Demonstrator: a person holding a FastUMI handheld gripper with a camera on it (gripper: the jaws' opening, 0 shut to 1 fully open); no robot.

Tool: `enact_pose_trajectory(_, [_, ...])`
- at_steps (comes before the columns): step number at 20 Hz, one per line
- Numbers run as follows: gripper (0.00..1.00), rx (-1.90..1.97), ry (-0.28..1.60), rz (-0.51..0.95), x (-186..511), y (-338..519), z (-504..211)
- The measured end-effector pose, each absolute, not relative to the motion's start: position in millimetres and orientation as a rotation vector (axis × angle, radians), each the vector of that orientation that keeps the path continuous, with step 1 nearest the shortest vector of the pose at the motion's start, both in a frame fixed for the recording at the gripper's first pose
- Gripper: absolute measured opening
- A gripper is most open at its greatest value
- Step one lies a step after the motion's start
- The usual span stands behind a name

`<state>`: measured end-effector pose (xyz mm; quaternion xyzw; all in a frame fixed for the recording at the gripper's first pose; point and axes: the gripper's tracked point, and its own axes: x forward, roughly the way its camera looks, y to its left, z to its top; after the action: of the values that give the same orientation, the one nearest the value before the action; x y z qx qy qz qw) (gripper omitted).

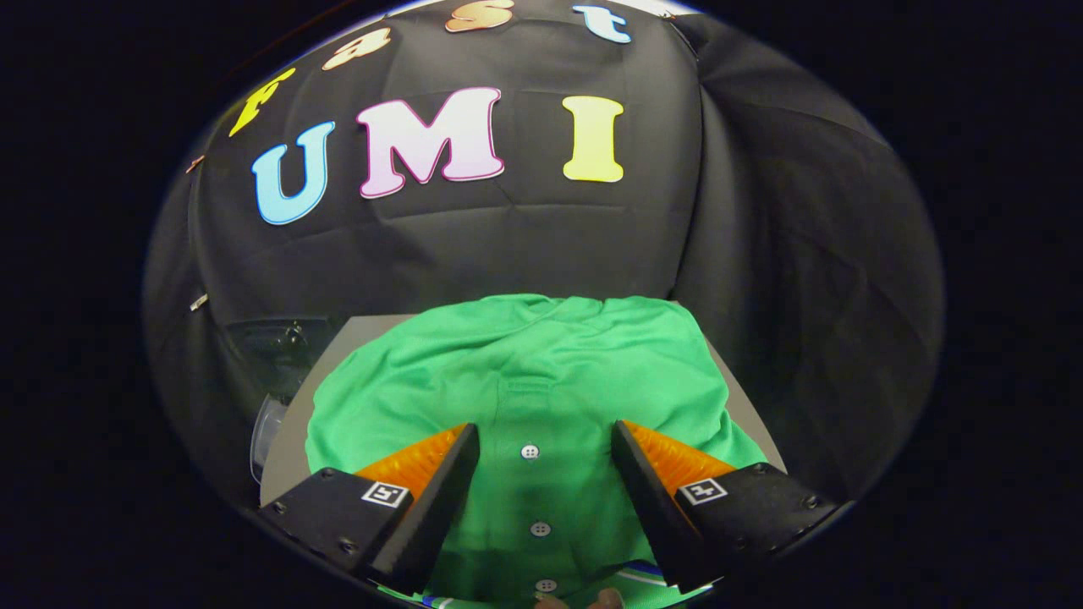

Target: Put the clothes into the washing machine and then close the washing machine lid.

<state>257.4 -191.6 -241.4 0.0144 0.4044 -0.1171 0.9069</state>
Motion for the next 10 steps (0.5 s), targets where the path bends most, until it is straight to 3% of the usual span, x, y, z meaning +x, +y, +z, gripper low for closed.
enact_pose_trajectory(3, [0.99,0.013,0.851,-0.239,258.1,-190.5,-241.1])
enact_pose_trajectory(5, [0.94,-0.007,0.873,-0.217,257.5,-188.0,-242.8])
enact_pose_trajectory(9, [0.23,-0.050,0.862,-0.215,256.4,-189.7,-241.6])
enact_pose_trajectory(10, [0.14,-0.041,0.859,-0.219,254.6,-189.9,-240.5])
